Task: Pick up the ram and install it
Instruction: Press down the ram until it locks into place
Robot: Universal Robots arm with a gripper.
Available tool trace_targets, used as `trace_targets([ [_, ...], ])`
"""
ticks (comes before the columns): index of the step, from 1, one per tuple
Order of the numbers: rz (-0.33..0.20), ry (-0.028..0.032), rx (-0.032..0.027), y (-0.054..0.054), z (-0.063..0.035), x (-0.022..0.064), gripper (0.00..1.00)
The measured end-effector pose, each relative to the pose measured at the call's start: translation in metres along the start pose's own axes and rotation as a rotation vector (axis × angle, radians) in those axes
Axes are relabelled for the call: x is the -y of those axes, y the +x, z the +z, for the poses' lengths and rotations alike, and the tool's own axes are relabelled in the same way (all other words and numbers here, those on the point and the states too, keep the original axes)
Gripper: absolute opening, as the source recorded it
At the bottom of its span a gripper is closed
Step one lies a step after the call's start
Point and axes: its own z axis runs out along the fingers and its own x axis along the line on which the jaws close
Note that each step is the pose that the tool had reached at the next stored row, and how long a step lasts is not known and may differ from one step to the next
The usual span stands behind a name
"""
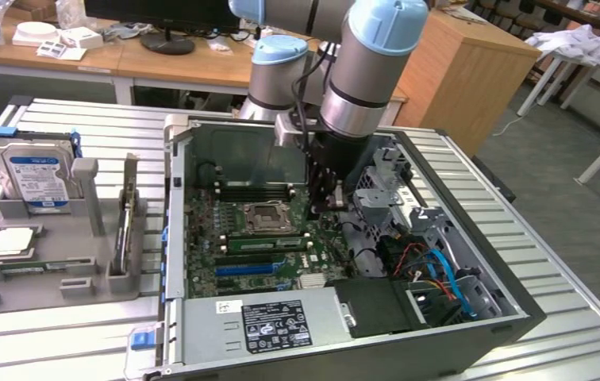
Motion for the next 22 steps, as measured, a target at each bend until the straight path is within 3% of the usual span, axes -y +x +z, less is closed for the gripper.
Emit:
trace_targets([
  [22,0.000,0.0000,-0.0001,0.000,0.0121,0.0002,0.10],
])
